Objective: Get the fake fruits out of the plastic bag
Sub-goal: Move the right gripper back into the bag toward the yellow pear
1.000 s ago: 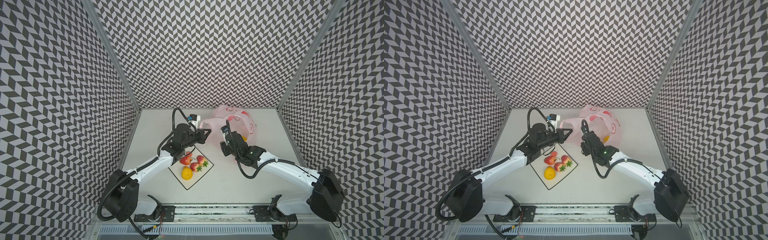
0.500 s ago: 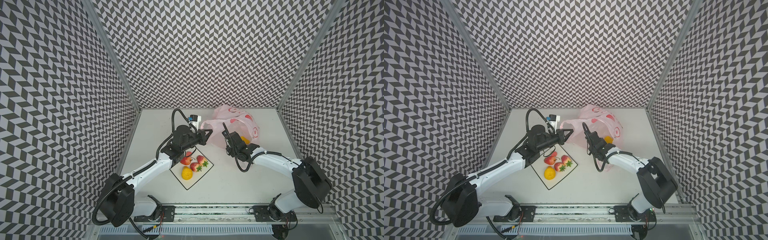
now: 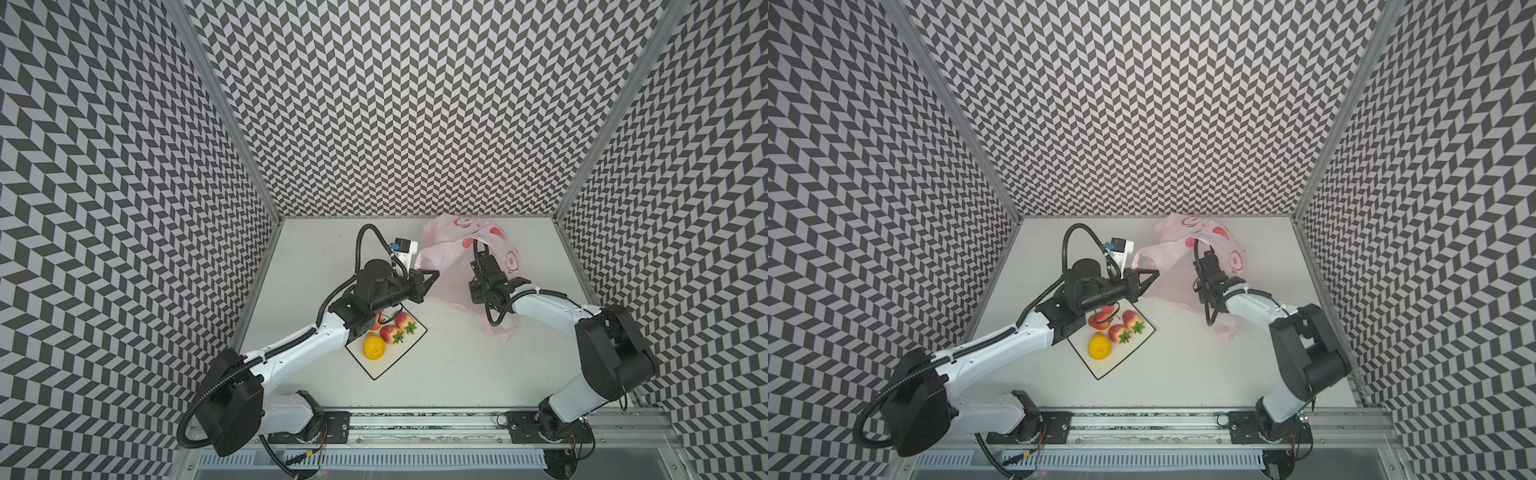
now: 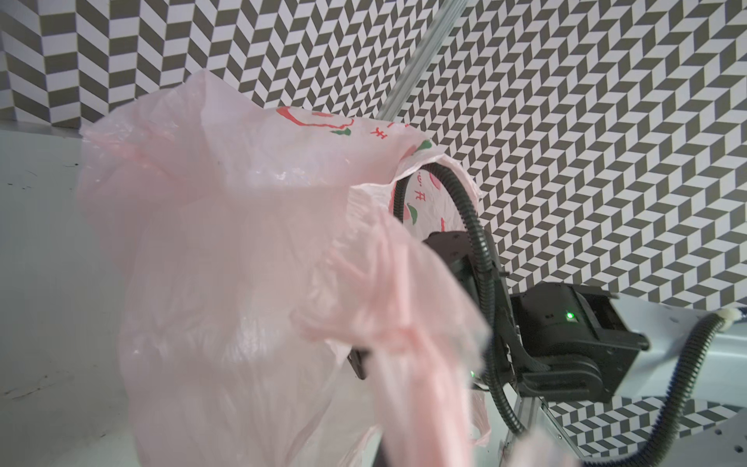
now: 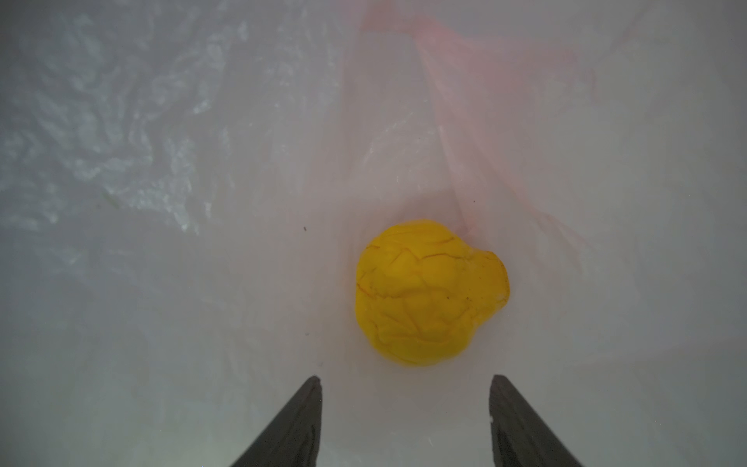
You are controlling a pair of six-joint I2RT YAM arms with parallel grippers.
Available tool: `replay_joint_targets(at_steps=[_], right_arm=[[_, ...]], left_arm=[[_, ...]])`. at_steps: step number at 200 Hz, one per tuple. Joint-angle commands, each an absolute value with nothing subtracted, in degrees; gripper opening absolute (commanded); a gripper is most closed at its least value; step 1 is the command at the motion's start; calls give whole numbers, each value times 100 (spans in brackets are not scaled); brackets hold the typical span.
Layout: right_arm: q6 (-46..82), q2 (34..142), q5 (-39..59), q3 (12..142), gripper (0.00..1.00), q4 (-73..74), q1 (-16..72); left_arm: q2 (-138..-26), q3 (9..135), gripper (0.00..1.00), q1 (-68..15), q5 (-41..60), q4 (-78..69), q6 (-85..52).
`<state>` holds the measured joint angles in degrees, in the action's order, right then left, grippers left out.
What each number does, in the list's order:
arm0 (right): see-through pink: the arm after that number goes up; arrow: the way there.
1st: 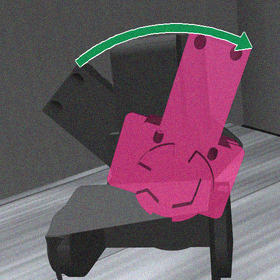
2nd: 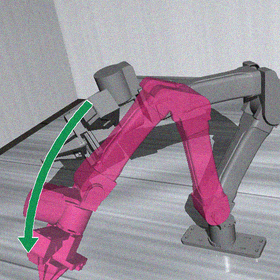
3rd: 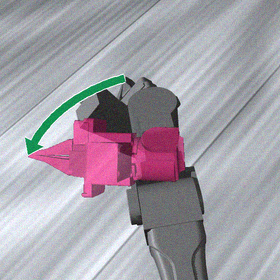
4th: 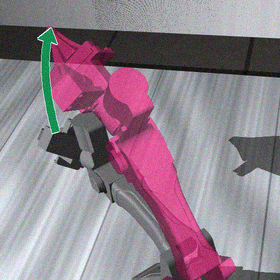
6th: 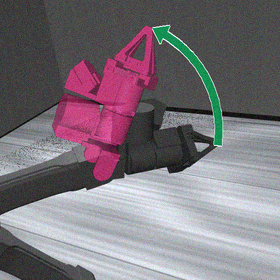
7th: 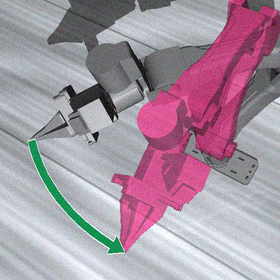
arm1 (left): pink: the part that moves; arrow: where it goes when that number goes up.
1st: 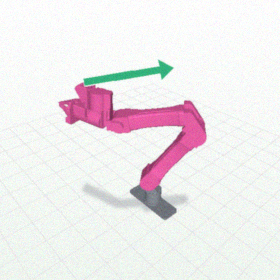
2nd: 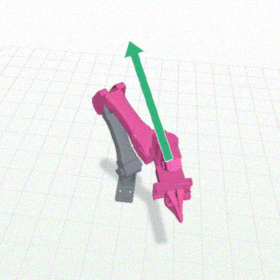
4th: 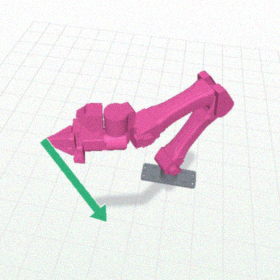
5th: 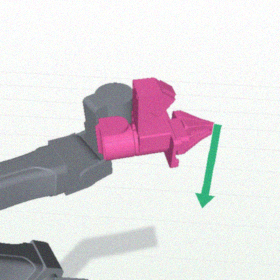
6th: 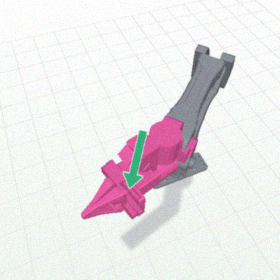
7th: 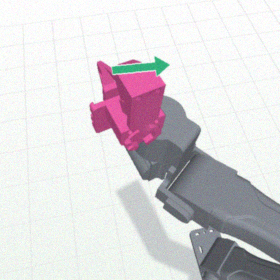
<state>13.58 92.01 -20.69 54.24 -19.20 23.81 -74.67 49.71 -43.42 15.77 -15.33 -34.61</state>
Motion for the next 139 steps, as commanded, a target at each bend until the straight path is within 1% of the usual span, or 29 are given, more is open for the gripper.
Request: replay_joint_targets(at_steps=[1,36,72,139], right_arm=[[2238,9262,-1735,5581,71,-1543,2202],[2958,9303,-1661,5633,79,-1382,1844],[3532,9334,-1439,5638,83,-1265,1425],[3564,9797,-941,5913,88,-1082,1213]], left_arm=[[-7391,4928,0,-4511,1455,-1529,-3482],[-7477,4974,0,-4833,1433,-1477,-3454],[-7549,5038,0,-5084,1423,-1450,-3431],[-7589,5128,0,-5239,1501,-1433,-3384]])
